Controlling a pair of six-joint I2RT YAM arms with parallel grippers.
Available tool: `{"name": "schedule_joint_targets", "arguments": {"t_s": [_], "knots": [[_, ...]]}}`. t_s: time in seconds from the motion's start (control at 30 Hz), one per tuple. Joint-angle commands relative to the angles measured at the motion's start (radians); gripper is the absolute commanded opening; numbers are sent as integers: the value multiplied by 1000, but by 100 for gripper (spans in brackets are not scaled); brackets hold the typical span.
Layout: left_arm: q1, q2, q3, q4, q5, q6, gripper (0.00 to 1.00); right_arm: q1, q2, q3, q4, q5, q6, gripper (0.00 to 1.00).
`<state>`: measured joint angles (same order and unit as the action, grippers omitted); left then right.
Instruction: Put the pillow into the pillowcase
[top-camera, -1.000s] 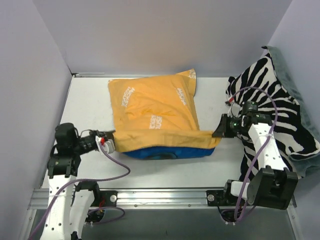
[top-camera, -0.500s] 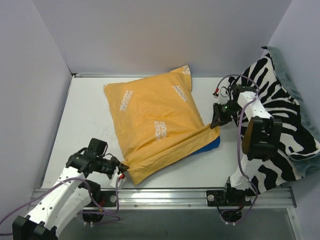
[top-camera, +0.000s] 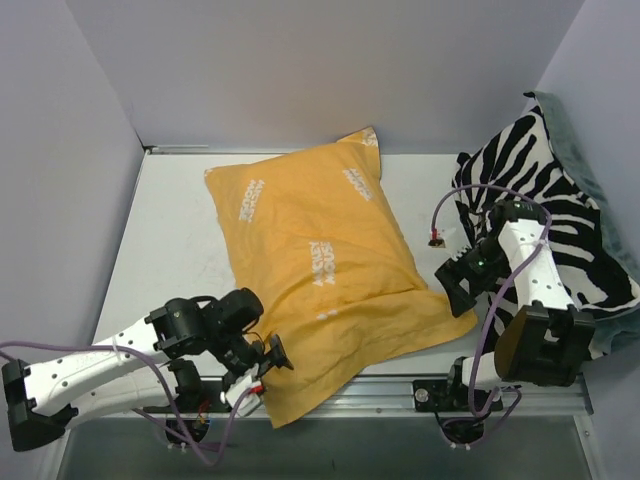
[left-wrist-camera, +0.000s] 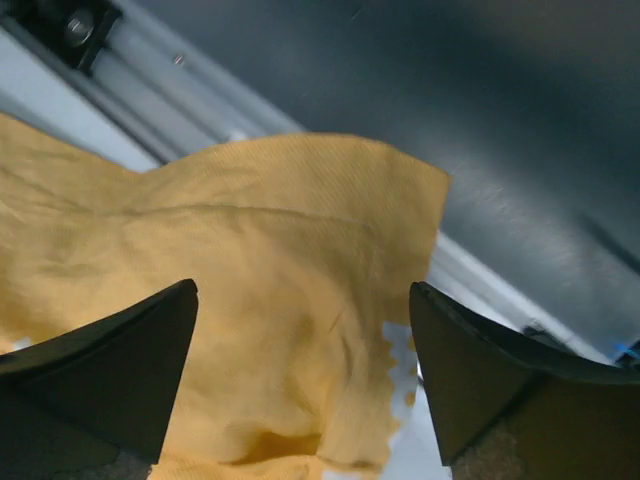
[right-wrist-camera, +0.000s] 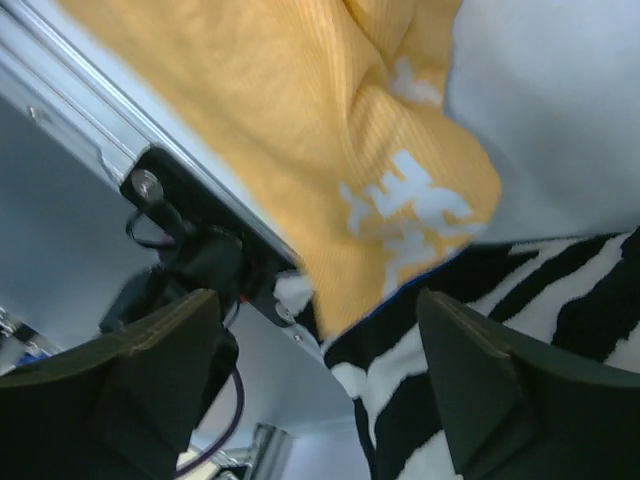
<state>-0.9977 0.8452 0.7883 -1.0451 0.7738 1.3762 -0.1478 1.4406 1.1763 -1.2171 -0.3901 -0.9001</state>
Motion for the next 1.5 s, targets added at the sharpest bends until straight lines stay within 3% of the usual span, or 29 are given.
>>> {"name": "schedule_joint_targets", "arguments": {"t_s": [0.0, 0.1, 0.17, 0.23, 0.27, 0.33, 0.4, 0.5, 0.6, 0.63, 0.7, 0.83, 0.93, 1.0, 1.07, 1.13, 1.2, 1.33, 1.47], "knots": [[-180, -53, 46, 12, -72, -257, 98, -21, -60, -6, -154, 114, -240, 84], [-205, -67, 89, 181, -232, -477, 97, -36, -20, 115, -124, 33, -104, 84], [-104, -49, 114, 229, -242, -519, 97, -26, 73, 187, -124, -71, 19, 81], [26, 17, 130, 350, -203, -589, 97, 31, 168, 255, -122, -148, 179, 75], [209, 52, 138, 388, -145, -668, 97, 54, 194, 263, -108, -200, 229, 70], [373, 214, 207, 470, -97, -768, 96, 135, 249, 252, -21, -220, 374, 68], [500, 410, 284, 519, -164, -824, 88, 198, 286, 235, 63, -190, 441, 63], [559, 631, 402, 592, -296, -905, 81, 287, 371, 204, 144, -171, 524, 59], [593, 783, 445, 626, -343, -933, 75, 344, 484, 235, 212, -135, 582, 53], [619, 807, 447, 620, -356, -943, 68, 352, 547, 261, 224, -122, 589, 50], [652, 836, 418, 614, -346, -959, 65, 353, 611, 368, 269, -72, 613, 45], [697, 741, 307, 582, -331, -913, 65, 352, 806, 667, 280, 14, 661, 41], [694, 625, 259, 490, -282, -826, 74, 343, 909, 963, 286, 130, 675, 40], [688, 565, 259, 401, -237, -770, 79, 341, 920, 1043, 368, 250, 624, 43], [683, 543, 273, 335, -205, -721, 79, 327, 885, 1045, 450, 354, 595, 52], [685, 528, 281, 344, -232, -732, 82, 311, 833, 1068, 484, 366, 575, 57], [692, 558, 288, 467, -401, -790, 82, 312, 761, 1018, 470, 295, 570, 59], [737, 718, 413, 626, -539, -855, 82, 381, 464, 711, 446, 189, 576, 59], [758, 960, 628, 701, -680, -821, 82, 455, 313, 351, 415, 132, 607, 55]]}}
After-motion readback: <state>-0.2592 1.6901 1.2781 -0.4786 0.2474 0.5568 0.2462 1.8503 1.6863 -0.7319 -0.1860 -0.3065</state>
